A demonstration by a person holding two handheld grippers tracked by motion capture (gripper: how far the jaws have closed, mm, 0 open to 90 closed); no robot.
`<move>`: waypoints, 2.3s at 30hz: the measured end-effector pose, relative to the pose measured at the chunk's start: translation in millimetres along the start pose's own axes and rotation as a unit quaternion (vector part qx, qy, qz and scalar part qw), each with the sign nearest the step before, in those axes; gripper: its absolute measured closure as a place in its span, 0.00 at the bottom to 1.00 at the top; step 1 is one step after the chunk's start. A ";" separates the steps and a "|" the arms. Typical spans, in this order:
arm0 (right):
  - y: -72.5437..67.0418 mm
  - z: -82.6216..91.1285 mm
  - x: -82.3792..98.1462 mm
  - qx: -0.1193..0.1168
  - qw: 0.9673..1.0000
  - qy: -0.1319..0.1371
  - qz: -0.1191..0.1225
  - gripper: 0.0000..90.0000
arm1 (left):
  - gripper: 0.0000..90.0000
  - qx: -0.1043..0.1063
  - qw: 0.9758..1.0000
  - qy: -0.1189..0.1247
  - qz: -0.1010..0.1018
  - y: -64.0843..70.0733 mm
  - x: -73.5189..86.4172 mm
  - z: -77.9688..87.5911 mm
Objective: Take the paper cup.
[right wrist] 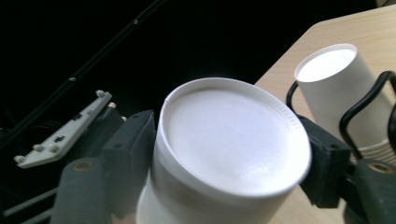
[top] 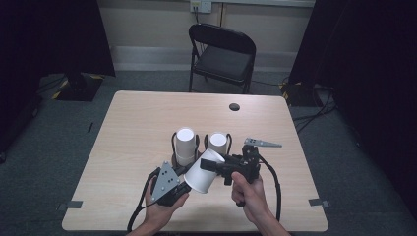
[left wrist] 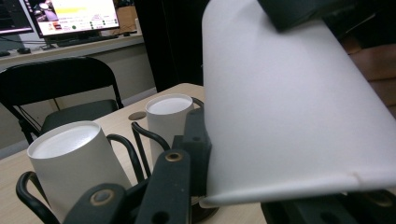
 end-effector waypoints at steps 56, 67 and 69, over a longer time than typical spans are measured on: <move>8.4 6.1 1.7 0.119 0.976 -0.068 0.169 0.29 | 0.96 0.134 0.959 -0.252 0.004 -17.9 24.8 -20.9; 19.5 11.4 26.3 0.128 0.957 -0.134 0.221 0.18 | 0.96 0.181 0.928 -0.326 0.023 -16.2 23.1 -31.0; 20.0 11.8 31.0 0.134 0.952 -0.139 0.238 0.19 | 0.96 0.195 0.918 -0.344 0.017 -16.5 15.9 -32.9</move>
Point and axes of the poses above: each handheld gripper's, and its own axes: z roughly backward along the jaws, x roughly out of its underside, y roughly to its right, the point moved 2 cm from there along -z, roughly forward along the jaws, and after that the axes turned 9 degrees about -z, right-handed, at the moved point
